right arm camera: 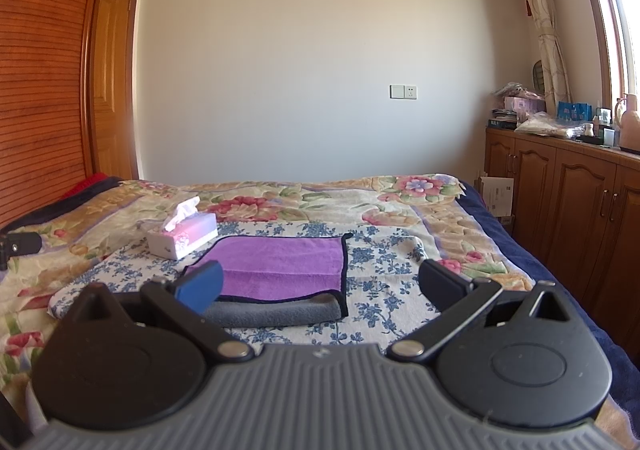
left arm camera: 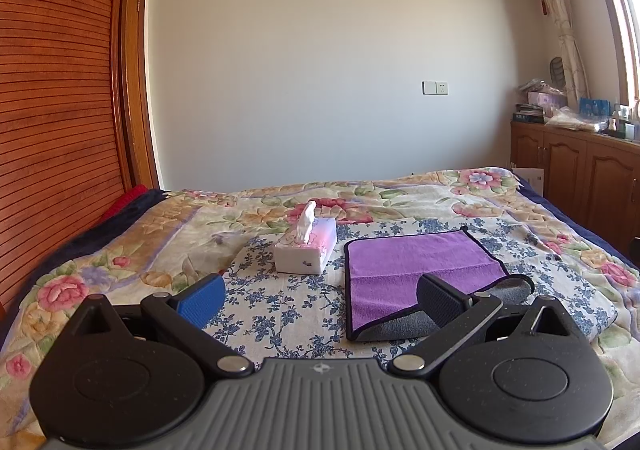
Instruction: Fold towel
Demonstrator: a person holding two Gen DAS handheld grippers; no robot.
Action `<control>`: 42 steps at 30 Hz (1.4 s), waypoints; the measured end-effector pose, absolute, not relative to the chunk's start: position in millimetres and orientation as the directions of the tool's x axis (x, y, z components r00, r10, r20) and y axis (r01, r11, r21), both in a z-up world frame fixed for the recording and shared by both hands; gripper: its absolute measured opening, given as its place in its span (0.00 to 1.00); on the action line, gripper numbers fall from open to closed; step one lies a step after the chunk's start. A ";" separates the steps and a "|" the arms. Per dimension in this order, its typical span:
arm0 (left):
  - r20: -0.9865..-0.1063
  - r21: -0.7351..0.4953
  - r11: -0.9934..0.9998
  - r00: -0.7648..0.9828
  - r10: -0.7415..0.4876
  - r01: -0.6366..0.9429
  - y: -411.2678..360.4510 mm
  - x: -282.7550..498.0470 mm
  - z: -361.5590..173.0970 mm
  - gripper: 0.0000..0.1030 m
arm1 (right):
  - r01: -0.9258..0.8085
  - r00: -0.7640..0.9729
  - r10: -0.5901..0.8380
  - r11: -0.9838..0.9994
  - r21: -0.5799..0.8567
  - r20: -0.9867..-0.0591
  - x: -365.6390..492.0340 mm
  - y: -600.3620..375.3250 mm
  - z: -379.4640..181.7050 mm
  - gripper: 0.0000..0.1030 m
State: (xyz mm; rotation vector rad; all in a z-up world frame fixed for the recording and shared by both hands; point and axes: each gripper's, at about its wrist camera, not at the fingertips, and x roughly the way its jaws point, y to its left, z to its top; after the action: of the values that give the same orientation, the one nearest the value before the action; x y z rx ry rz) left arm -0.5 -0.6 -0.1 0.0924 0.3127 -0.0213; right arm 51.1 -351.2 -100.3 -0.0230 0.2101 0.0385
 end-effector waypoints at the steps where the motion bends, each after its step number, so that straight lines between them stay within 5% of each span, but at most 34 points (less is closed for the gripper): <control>1: -0.309 0.088 0.995 0.951 -0.007 0.036 -0.5 -0.5 -0.3 1.00 | -0.041 0.977 0.037 0.999 -0.019 -0.209 50.9 -351.3 -100.3 1.00; 42: -0.445 0.148 0.976 0.892 -0.076 0.157 -24.3 59.2 -18.8 1.00 | -0.117 0.945 0.098 0.992 -0.043 -0.312 96.1 -342.4 -113.2 1.00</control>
State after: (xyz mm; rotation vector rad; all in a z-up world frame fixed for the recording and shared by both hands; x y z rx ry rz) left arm 59.2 -24.3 -18.8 0.1828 0.4528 -0.1215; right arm 96.1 -342.4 -113.2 -0.0617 0.3143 0.1094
